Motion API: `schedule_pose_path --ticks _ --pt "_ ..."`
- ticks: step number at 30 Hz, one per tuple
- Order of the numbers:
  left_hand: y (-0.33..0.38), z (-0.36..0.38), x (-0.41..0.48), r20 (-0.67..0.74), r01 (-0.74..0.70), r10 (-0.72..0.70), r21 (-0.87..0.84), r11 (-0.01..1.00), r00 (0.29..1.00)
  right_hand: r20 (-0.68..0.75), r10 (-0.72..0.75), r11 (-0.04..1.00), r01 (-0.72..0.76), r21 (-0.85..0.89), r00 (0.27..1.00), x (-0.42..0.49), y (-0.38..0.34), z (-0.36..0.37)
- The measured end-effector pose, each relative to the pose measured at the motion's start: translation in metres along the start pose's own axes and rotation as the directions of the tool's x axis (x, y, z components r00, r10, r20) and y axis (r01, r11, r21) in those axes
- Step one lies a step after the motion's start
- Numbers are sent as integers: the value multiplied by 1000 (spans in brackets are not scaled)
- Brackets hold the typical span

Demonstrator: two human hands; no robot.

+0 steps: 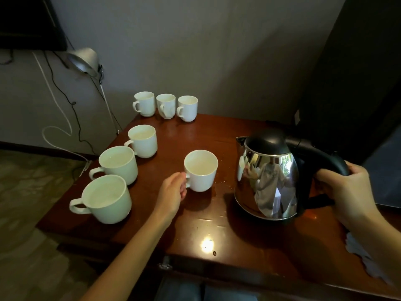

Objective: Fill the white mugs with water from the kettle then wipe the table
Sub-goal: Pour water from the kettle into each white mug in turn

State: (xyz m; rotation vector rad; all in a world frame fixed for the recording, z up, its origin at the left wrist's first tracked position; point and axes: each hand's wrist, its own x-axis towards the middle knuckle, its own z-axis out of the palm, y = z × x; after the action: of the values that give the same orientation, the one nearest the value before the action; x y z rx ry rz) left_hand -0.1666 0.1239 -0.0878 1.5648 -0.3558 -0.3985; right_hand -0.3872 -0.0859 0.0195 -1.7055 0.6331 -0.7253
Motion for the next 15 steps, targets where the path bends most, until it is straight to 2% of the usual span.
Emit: schedule_pose_path --ticks 8,15 --pt "-4 1 1 24 19 -20 34 999 1000 -19 -50 997 49 -59 999 6 1 3" --pt "-5 -2 1 63 -22 18 55 998 998 42 -79 990 83 -112 996 10 -7 8"
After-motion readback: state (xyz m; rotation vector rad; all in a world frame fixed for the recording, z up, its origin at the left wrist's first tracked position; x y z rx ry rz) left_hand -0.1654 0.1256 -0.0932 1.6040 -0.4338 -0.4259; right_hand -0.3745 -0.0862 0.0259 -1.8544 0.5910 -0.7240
